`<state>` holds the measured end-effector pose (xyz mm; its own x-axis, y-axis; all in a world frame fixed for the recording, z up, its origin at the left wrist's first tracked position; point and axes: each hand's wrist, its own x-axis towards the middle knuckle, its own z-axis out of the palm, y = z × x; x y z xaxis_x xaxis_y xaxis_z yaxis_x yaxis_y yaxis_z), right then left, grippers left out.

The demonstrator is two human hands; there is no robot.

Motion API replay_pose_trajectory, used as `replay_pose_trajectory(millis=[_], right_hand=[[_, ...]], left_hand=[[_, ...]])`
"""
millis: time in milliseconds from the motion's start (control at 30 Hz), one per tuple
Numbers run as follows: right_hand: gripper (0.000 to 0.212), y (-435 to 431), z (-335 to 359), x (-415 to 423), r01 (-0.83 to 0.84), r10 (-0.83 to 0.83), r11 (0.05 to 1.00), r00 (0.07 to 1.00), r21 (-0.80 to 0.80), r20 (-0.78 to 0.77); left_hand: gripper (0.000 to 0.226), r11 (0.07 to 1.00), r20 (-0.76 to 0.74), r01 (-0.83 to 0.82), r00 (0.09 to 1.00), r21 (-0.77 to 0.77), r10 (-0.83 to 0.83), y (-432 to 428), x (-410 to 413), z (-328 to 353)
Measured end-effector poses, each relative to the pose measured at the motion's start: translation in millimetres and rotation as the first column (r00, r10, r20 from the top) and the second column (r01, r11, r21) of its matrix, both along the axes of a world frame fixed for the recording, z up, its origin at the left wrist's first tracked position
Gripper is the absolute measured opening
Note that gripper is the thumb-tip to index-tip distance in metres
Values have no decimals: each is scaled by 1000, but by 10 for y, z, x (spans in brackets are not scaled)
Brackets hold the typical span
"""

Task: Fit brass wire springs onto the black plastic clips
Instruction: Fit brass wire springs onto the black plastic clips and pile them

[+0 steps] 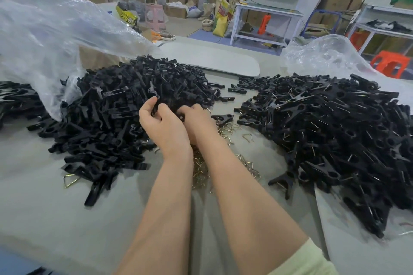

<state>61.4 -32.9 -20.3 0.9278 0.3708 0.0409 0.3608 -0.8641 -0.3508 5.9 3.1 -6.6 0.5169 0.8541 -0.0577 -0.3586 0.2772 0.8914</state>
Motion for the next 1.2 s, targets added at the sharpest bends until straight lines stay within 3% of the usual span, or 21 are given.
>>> replay_pose_trajectory(millis=[200, 300, 400, 500, 567, 700, 767, 833, 933, 967, 1033, 1100, 1200], right_hand=[[28, -199, 47, -98, 49, -50, 997, 999, -62, -15], [23, -306, 88, -103, 63, -61, 995, 998, 74, -31], [26, -275, 130, -79, 24, -37, 980, 998, 197, 60], [29, -136, 120, -83, -104, 104, 989, 995, 104, 12], [27, -77, 109, -85, -106, 108, 992, 994, 65, -24], [28, -84, 74, -106, -81, 83, 995, 995, -51, 46], [26, -144, 57, -131, -42, 35, 993, 997, 114, 68], [23, -250, 124, -159, 47, -63, 911, 998, 409, 25], [12, -489, 295, -188, 222, -102, 561, 975, 798, -200], [9, -576, 320, -203, 272, -71, 445, 960, 853, -270], [8, -730, 312, -250, 335, -59, 313, 941, 889, -334], [11, -849, 258, -297, 375, -100, 259, 927, 890, -362], [14, -968, 155, -369, 402, -149, 212, 914, 891, -377]], left_hand=[[21, 1000, -10, -7, 1000, 2, 7, -6, -8, -1], [20, 999, -7, -30, 1000, -18, 29, 6, -9, -6], [19, 999, -1, -45, 999, -27, 45, 10, 1, -2], [21, 999, -4, -48, 999, -18, 48, 22, 11, -16], [22, 999, -6, -48, 999, -13, 48, 30, 18, -35], [21, 999, -19, -51, 999, 3, 51, 30, 29, -44], [21, 999, -25, -32, 999, 31, 33, 15, 28, -41], [20, 996, -39, 6, 999, 88, -2, -4, 32, -34], [23, 934, -108, 178, 983, 311, -152, -62, 44, -30], [25, 864, -157, 289, 957, 413, -245, -99, 43, -35], [26, 654, -289, 484, 874, 582, -390, -190, 27, -61], [25, 516, -365, 572, 814, 638, -451, -255, 19, -83], [24, 422, -441, 661, 739, 621, -509, -286, 24, -109]])
